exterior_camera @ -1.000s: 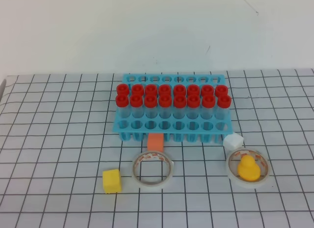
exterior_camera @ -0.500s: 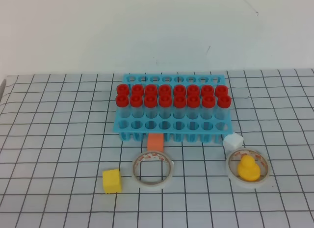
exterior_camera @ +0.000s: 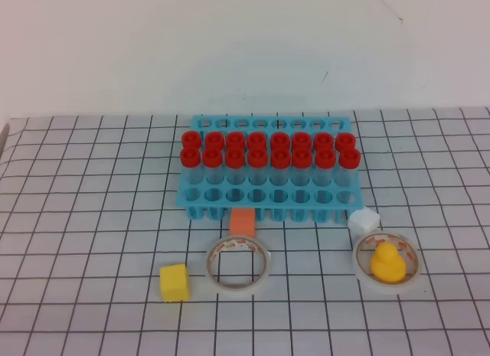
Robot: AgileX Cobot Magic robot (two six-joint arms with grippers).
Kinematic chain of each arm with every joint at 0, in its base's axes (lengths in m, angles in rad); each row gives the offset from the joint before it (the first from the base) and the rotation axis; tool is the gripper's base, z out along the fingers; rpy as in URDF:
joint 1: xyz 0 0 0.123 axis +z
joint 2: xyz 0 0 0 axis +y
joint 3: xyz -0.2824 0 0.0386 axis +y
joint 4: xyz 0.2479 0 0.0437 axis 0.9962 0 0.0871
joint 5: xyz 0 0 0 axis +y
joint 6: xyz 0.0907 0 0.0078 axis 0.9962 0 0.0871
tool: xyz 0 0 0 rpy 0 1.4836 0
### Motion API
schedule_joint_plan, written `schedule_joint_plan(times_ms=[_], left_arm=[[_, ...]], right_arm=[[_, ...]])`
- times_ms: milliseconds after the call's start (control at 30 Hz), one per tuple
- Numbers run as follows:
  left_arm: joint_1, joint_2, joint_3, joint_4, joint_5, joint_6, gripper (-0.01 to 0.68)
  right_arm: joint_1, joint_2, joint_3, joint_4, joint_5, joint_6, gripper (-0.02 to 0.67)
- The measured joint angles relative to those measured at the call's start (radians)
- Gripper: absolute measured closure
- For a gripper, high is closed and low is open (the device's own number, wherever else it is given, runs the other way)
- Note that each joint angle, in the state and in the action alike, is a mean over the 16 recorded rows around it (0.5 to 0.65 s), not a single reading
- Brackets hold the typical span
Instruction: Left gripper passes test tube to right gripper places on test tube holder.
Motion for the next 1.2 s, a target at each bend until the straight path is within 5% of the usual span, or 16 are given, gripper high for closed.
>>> schedule_joint_plan(times_ms=[167, 467, 733, 1200], left_arm=[[0.000, 0.000, 0.000, 0.000, 0.000, 0.000, 0.674], [0.000, 0.000, 0.000, 0.000, 0.000, 0.000, 0.674], [0.000, 0.000, 0.000, 0.000, 0.000, 0.000, 0.674], [0.000, 0.000, 0.000, 0.000, 0.000, 0.000, 0.674]], right_arm=[[-0.120, -0.061, 0.074, 0.145, 0.055, -0.130, 0.650], [-0.275, -0.122, 0.174, -0.079, 0.061, 0.198, 0.650], [-0.297, -0.126, 0.204, -0.197, 0.114, 0.432, 0.650], [-0.297, -0.126, 0.203, -0.209, 0.163, 0.420, 0.650]])
